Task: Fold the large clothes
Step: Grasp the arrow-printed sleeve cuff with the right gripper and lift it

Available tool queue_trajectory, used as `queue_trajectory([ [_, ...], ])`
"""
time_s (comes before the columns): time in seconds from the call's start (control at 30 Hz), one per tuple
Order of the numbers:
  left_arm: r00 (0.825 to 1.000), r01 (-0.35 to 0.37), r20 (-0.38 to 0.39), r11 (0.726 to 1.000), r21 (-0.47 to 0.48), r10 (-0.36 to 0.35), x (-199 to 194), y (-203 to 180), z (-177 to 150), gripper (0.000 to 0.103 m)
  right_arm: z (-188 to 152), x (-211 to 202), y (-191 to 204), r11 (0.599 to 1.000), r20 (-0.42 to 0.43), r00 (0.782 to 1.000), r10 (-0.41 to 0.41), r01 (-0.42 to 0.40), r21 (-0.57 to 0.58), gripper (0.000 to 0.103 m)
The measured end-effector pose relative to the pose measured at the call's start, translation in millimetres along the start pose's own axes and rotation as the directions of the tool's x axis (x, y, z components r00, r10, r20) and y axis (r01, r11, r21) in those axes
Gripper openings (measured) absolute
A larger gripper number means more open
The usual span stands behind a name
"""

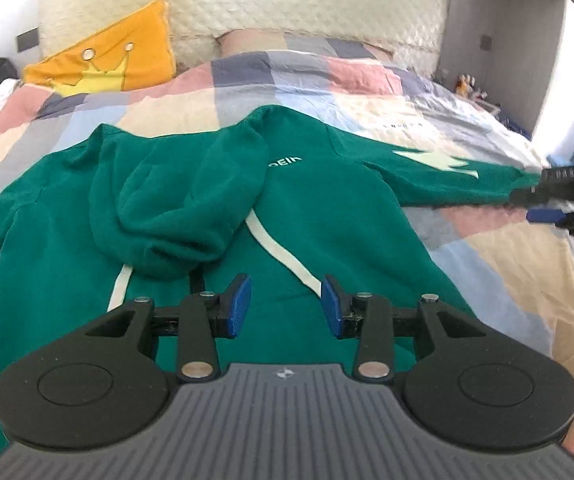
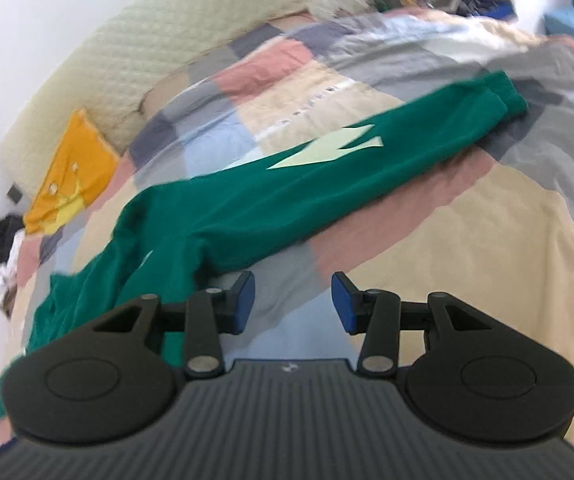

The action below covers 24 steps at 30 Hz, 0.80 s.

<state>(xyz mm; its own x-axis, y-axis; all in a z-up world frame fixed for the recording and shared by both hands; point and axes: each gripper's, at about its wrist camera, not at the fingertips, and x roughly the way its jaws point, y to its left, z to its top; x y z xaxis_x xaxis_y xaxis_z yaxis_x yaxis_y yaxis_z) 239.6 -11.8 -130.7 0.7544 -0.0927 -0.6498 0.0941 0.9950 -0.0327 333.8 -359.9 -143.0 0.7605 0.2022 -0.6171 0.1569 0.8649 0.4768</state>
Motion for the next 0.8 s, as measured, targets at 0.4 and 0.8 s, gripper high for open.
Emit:
queue_trajectory([
  [0.4,0.998,0.007,-0.065,0.995,-0.103,-0.013,61,24,-8,0.046,42,95,-125,0.922,0.048,0.998,0.03,-0.046,0.384,0.093],
  [0.8,0.995,-0.062,-0.09,0.974,-0.217,0.043,99,69,-6,0.049,97,154,-183,0.869,0.302,0.951,-0.067,-0.093,0.486,0.074],
])
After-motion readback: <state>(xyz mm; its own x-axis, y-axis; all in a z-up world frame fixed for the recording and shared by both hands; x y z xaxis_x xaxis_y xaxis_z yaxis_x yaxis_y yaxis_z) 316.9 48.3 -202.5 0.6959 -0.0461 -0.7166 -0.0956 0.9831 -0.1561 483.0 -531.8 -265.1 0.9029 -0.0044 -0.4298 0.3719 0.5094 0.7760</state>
